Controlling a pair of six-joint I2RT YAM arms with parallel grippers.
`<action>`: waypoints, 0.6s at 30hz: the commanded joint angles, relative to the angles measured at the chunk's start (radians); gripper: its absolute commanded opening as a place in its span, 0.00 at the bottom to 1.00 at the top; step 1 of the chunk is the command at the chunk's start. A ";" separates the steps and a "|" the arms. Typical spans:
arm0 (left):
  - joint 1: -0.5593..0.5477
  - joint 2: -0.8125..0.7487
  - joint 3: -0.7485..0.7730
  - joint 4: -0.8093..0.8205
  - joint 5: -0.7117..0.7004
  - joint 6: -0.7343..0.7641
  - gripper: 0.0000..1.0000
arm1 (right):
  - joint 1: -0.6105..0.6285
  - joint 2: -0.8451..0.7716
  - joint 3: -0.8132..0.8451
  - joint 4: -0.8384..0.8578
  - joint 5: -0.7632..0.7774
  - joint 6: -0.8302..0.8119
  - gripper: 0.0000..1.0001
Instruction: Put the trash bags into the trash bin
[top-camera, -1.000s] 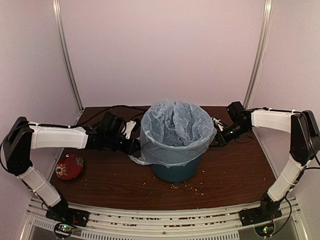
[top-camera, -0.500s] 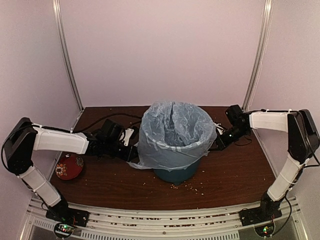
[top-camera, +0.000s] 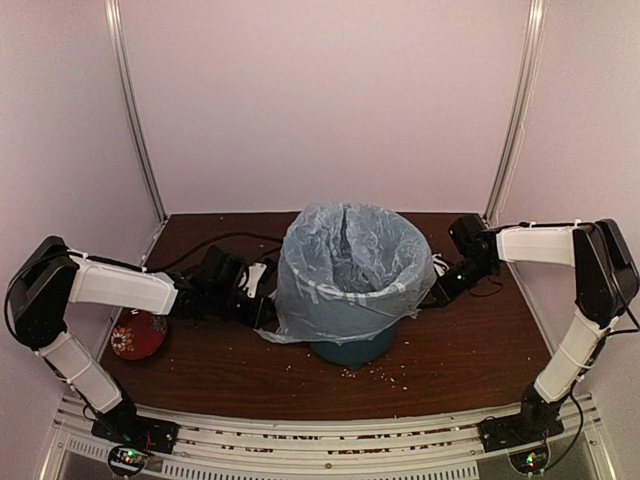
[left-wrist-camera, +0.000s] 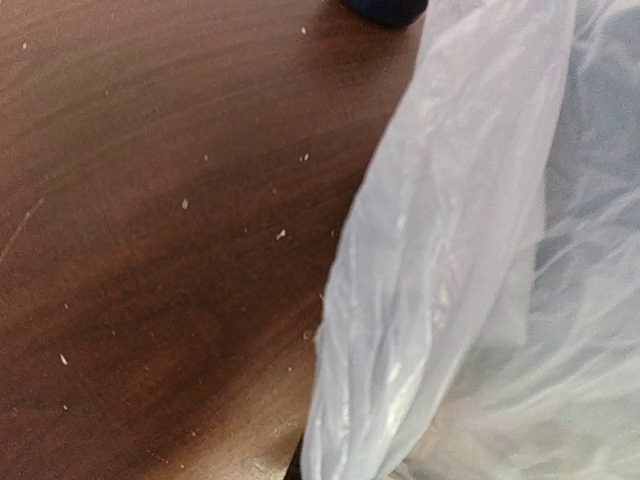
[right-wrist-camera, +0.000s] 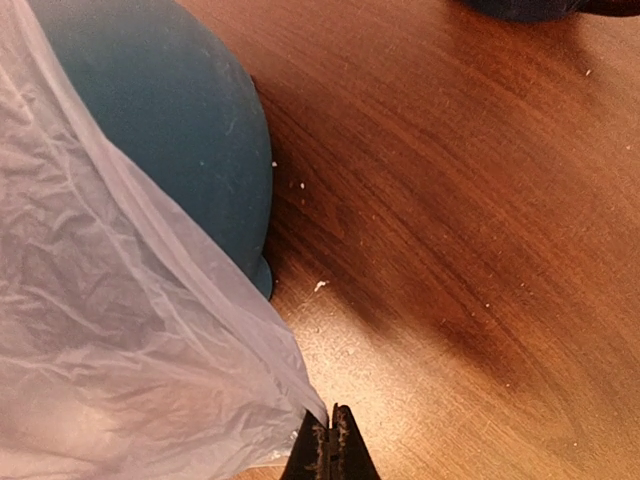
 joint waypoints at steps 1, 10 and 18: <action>0.004 -0.026 -0.037 0.061 0.017 -0.042 0.00 | 0.012 -0.031 -0.027 0.003 0.069 0.002 0.00; -0.002 -0.225 -0.059 0.099 -0.003 -0.018 0.47 | 0.009 -0.139 0.017 -0.049 0.093 -0.013 0.15; -0.002 -0.382 -0.026 0.039 -0.044 -0.013 0.61 | 0.004 -0.307 0.180 -0.179 0.195 -0.001 0.46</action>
